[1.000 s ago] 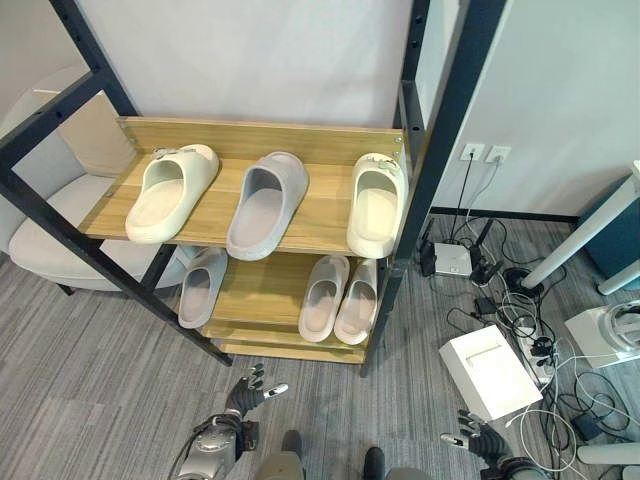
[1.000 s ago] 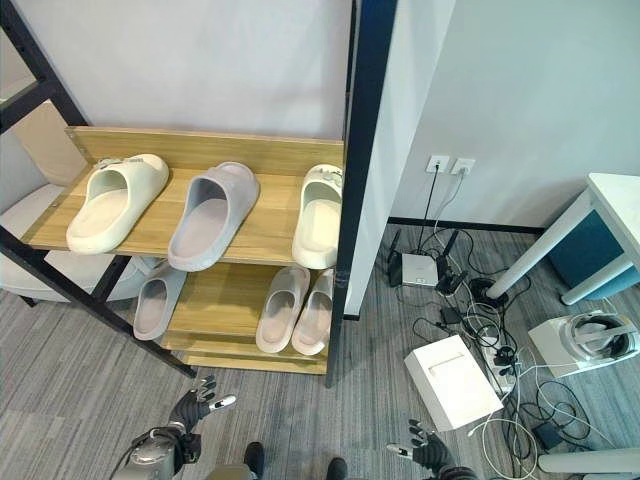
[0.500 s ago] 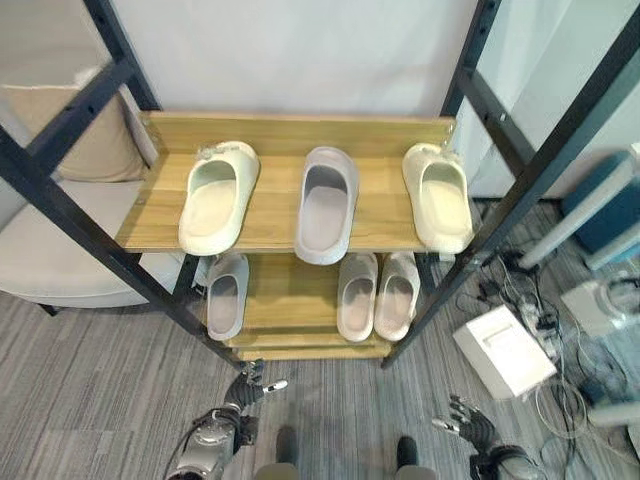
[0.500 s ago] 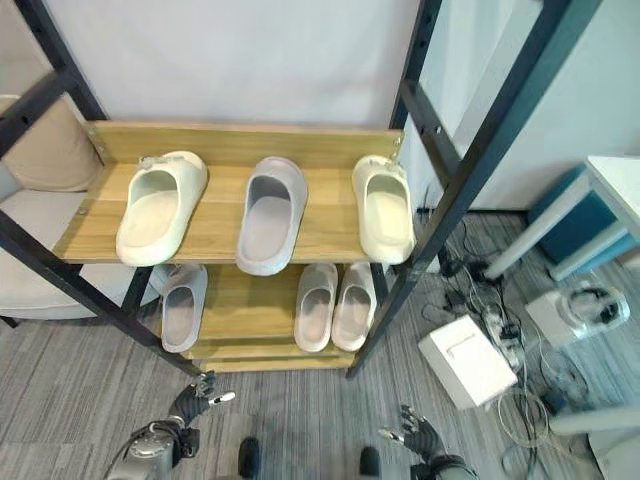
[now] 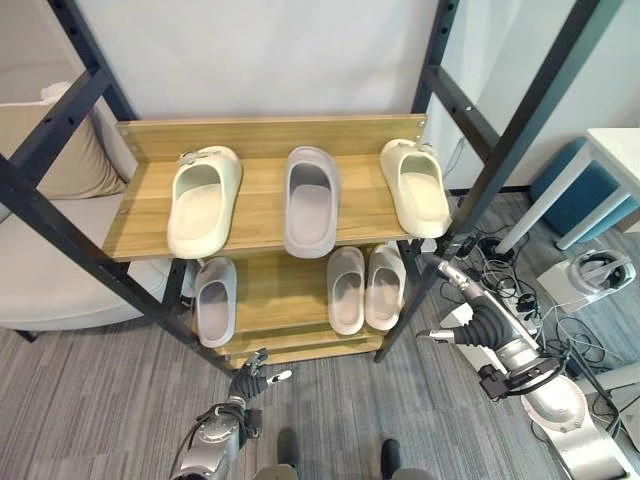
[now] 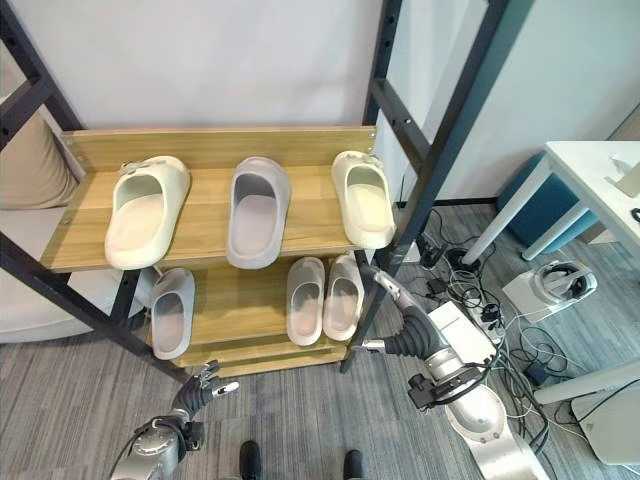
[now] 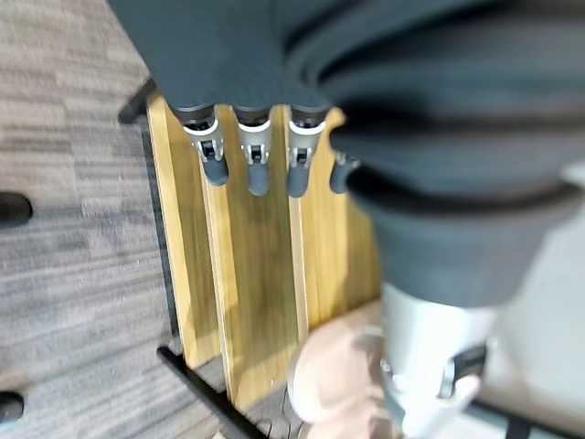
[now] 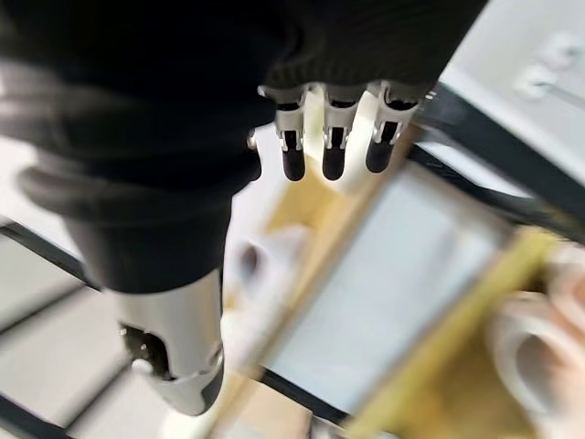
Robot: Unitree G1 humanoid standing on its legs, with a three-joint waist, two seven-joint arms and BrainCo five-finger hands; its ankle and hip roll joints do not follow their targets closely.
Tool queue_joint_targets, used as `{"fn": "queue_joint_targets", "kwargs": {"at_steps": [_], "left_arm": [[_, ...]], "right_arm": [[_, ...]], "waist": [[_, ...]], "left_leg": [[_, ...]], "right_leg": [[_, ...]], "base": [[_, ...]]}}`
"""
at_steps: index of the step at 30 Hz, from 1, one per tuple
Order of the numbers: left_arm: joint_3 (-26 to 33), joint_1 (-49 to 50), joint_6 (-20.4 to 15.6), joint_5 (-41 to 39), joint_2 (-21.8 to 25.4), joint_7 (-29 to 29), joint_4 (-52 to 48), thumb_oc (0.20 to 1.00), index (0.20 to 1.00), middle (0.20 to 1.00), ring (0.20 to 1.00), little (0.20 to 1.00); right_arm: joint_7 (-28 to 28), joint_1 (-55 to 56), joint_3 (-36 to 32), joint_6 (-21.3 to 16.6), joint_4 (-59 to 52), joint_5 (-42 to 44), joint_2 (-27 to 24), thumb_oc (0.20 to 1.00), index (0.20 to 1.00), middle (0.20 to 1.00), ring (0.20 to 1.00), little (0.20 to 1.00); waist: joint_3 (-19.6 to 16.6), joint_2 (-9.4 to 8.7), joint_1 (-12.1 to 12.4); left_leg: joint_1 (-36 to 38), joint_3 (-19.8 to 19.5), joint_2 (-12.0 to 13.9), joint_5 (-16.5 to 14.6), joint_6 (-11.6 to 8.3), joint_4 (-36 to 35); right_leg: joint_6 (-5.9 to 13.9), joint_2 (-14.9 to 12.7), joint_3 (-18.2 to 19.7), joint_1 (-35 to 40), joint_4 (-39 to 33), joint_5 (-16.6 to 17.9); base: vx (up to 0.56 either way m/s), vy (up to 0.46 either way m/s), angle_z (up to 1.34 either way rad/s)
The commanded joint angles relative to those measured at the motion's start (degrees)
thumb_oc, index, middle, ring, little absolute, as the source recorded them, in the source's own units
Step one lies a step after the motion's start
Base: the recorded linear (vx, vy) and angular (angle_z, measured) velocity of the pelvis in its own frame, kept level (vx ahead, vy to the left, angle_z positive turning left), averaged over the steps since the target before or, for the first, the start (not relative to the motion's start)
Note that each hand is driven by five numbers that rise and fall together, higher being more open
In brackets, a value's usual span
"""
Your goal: Arrange the slippers neatly on the shoe rack.
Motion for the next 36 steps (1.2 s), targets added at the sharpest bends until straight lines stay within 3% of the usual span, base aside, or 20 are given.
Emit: {"fn": "queue_joint_targets", "kwargs": {"at_steps": [1,5,6,9,15,21,25,33,36], "left_arm": [[-1.1,-3.9,-2.3,1.2,1.1,0.6,0.9,1.0,1.0,1.0,1.0,1.0],[-3.4,-3.2,-1.9,0.8,1.0,0.3,-0.7,1.0,1.0,1.0,1.0,1.0],[-5.1,-3.0,-1.5,0.0,1.3,0.1,-1.1,1.0,1.0,1.0,1.0,1.0],[-7.3,-2.2,-0.9,-2.4,1.8,0.3,-0.8,1.0,1.0,1.0,1.0,1.0],[-8.1,-2.7,-0.9,-3.7,3.3,1.2,0.9,1.0,1.0,1.0,1.0,1.0],[-8.4,-5.0,-1.3,-4.4,3.9,2.5,1.1,1.0,1.0,1.0,1.0,1.0],[-7.0,-6.2,-1.3,-4.7,3.9,4.1,1.3,1.0,1.0,1.0,1.0,1.0],[-6.6,-6.1,-1.5,-4.6,3.6,5.5,1.6,1.0,1.0,1.0,1.0,1.0],[-7.5,-6.1,-1.7,-4.8,3.6,5.7,1.5,1.0,1.0,1.0,1.0,1.0]], "right_arm": [[-0.5,-7.4,-1.3,-3.9,-0.6,7.5,-0.7,1.0,1.0,1.0,1.0,1.0],[-5.9,-21.0,2.1,-2.9,6.0,6.9,0.0,1.0,1.0,1.0,1.0,1.0],[-9.9,-30.9,5.9,-1.2,13.7,4.3,0.0,1.0,1.0,1.0,1.0,1.0],[-16.6,-47.3,11.4,2.2,31.0,3.7,1.7,1.0,1.0,1.0,1.0,1.0],[-22.2,-62.7,13.3,4.4,46.1,3.5,2.8,1.0,1.0,1.0,1.0,1.0],[-24.6,-69.8,14.7,6.4,54.3,1.3,3.9,1.0,1.0,1.0,1.0,1.0],[-25.7,-68.7,14.7,8.9,53.7,-4.0,4.9,1.0,1.0,1.0,1.0,1.0],[-25.3,-67.4,15.4,10.1,58.9,-4.4,7.6,1.0,1.0,1.0,1.0,1.0],[-25.2,-70.6,16.5,10.7,66.7,-3.4,8.8,1.0,1.0,1.0,1.0,1.0]], "waist": [[-1.7,0.71,1.1],[-2.7,0.68,2.9],[-3.0,0.35,4.6],[-2.4,-1.09,8.6],[-1.0,-2.71,12.0],[0.2,-3.69,13.2],[1.1,-4.11,12.9],[1.9,-3.77,12.2],[2.1,-3.59,12.3]], "left_leg": [[2.8,-4.5,2.3,-3.4,-2.2,0.2],[3.3,-5.1,2.2,-3.7,-2.08,0.2],[3.3,-5.7,2.1,-3.8,-1.93,0.1],[2.3,-7.0,1.6,-3.9,-1.5,0.5],[-0.3,-8.3,0.8,-4.2,-0.98,1.6],[-3.4,-9.1,0.1,-4.4,-0.79,3.0],[-4.6,-9.2,-0.1,-4.5,-0.46,3.4],[-4.3,-8.8,-0.1,-4.4,-0.38,3.0],[-4.5,-8.8,-0.1,-4.3,-0.41,2.9]], "right_leg": [[4.6,-2.7,0.7,1.7,0.4,-2.3],[4.39,-2.6,0.3,2.6,0.2,-2.4],[4.33,-2.7,-0.1,3.1,0.1,-2.4],[4.41,-2.9,-1.0,3.2,0.1,-2.1],[4.67,-3.3,-1.7,2.5,0.1,-1.1],[5.01,-3.9,-2.3,1.0,0.1,0.6],[5.26,-4.0,-1.9,-0.1,0.2,2.1],[5.02,-4.0,-1.5,-0.8,0.1,1.3],[4.89,-4.0,-1.7,-1.1,0.1,0.9]], "base": [[0.05,-0.021,-0.01],[0.05,0.0,0.05],[0.06,0.018,0.19],[0.02,0.018,0.21],[-0.01,0.026,0.23],[-0.02,0.029,0.04],[-0.02,0.042,0.04],[0.0,0.025,-0.04],[-0.02,0.004,0.0]]}}
